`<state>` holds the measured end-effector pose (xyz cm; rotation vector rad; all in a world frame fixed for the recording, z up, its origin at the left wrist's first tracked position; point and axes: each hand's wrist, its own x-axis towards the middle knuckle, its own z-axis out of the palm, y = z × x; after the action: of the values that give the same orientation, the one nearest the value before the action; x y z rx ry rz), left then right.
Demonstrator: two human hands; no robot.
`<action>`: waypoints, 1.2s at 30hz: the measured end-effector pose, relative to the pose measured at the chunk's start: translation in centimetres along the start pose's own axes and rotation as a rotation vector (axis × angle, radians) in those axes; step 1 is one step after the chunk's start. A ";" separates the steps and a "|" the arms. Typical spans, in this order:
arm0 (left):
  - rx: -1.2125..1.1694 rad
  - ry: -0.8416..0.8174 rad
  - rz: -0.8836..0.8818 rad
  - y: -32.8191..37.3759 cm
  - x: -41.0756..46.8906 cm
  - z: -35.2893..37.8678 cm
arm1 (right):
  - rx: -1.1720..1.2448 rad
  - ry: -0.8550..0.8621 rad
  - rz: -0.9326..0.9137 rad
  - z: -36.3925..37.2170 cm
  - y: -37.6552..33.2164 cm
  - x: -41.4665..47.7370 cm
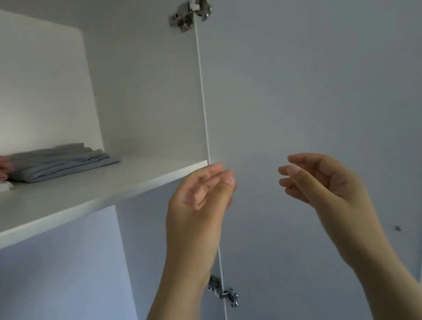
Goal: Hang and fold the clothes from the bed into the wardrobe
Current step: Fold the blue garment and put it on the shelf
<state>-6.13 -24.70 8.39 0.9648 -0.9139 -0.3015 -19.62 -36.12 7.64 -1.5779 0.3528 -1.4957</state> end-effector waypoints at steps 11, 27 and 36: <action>-0.131 -0.307 -0.116 -6.7 0.5 4.3 | -0.126 0.332 0.036 -4.1 -0.4 -4.5; -0.264 -0.922 -0.332 -11.6 -6.9 12.0 | -0.413 0.863 0.103 -10.0 -2.6 -15.5; -0.339 -1.106 -0.351 -8.6 -16.4 22.2 | -0.582 1.022 0.056 -19.6 -9.0 -22.3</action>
<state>-31.95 -32.59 -1.81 0.5898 -1.6079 -1.3298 -45.68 -22.84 -2.76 -1.0348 1.4957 -2.1868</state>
